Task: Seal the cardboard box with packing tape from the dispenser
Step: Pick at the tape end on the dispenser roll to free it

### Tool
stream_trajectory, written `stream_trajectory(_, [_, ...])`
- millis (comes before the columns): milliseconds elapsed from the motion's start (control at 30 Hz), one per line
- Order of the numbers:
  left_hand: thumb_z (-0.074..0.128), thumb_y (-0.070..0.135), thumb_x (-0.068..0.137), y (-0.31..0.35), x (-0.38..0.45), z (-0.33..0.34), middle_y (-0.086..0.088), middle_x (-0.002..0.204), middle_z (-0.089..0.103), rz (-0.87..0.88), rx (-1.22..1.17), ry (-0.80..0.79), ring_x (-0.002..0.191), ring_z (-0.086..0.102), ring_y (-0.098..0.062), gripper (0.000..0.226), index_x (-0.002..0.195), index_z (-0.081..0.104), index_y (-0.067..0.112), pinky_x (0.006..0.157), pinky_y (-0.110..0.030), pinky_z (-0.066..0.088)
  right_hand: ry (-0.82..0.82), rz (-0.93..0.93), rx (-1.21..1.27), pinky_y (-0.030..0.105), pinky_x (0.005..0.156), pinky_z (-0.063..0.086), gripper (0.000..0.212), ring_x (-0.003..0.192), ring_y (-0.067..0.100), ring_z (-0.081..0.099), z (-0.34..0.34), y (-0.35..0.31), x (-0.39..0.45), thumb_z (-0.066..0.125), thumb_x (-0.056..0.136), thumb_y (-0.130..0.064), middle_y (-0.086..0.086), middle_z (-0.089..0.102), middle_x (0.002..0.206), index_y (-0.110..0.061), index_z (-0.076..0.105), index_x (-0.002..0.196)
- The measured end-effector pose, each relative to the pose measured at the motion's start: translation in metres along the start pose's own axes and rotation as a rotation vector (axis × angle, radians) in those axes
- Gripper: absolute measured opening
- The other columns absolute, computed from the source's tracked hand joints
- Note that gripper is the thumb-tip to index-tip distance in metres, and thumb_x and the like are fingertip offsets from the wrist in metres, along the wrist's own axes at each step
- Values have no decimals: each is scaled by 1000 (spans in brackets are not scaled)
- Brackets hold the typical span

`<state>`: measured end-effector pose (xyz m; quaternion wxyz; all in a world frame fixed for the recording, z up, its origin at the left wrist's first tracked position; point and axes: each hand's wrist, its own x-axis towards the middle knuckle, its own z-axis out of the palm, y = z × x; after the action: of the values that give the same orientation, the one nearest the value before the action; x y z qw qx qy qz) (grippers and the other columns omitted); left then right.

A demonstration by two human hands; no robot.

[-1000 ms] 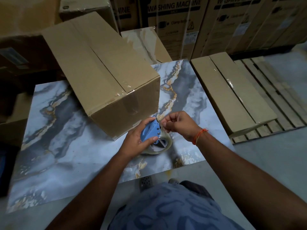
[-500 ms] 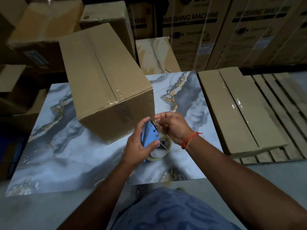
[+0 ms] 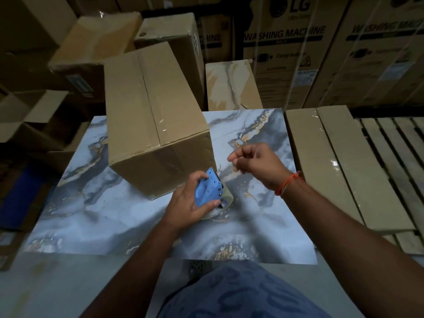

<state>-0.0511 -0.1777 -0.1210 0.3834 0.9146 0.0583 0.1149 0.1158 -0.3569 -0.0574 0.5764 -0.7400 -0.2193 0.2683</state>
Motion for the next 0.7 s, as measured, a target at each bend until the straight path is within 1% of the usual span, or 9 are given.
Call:
stream_trajectory(100, [69,64,76,-15,-5,-4,11,111,57,-8,101,-87,87,63,-22,63,125,39,39,70,-28,46,78,-37,27,17,58,50,27,61,11,60,-31,-13,10,57,89,11,15,68,78,-10,72,85])
stream_trajectory(167, [67,68,75,-27,-14,-6,15,112,57,-38,145,-111,89,65,-22,63,125,39,42,72,-27,43,75,-48,14,15,56,49,22,60,12,59,-51,-20,13,56,90,14,15,66,75,-3,71,88])
stream_trajectory(233, [67,68,75,-36,-21,-7,17,115,56,-63,165,-129,91,65,-23,62,125,39,43,74,-29,45,28,-34,-43,15,55,50,17,55,9,59,-61,-20,12,56,90,15,14,65,71,8,70,95])
stream_trajectory(267, [67,67,75,-38,-21,-7,17,116,57,-71,168,-144,91,65,-23,62,125,39,43,74,-29,46,17,-27,-77,15,55,50,16,54,7,59,-61,-17,11,56,90,15,14,65,70,10,70,98])
stream_trajectory(367, [68,66,76,-43,-18,-8,17,119,57,-75,170,-190,90,62,-19,63,128,39,44,74,-28,44,56,-13,-110,19,58,50,19,58,11,58,-57,-6,6,55,90,14,11,65,69,6,70,96])
stream_trajectory(433, [71,64,78,-45,-15,-11,17,121,57,-57,185,-224,92,62,-18,65,131,40,43,75,-29,44,87,-14,-144,24,62,51,19,60,15,58,-59,1,2,56,90,12,13,66,70,1,70,97])
stream_trajectory(500, [78,57,79,-45,-12,-14,17,119,56,-43,204,-250,93,62,-20,68,133,41,40,74,-29,43,110,-11,-239,34,67,54,20,60,16,60,-64,10,-2,60,90,5,16,69,72,-7,69,102])
stream_trajectory(567, [82,52,79,-45,-8,-16,19,118,55,-29,237,-269,96,64,-22,71,135,43,34,74,-29,41,127,11,-346,41,71,57,23,63,18,64,-67,21,-6,63,88,0,15,73,74,-12,67,108])
stream_trajectory(700, [77,60,77,-50,-3,-15,13,124,62,30,299,-329,101,66,-25,72,135,40,38,77,-32,48,147,64,-423,42,76,59,24,63,14,67,-68,39,-15,65,89,-3,11,75,76,-9,64,112])
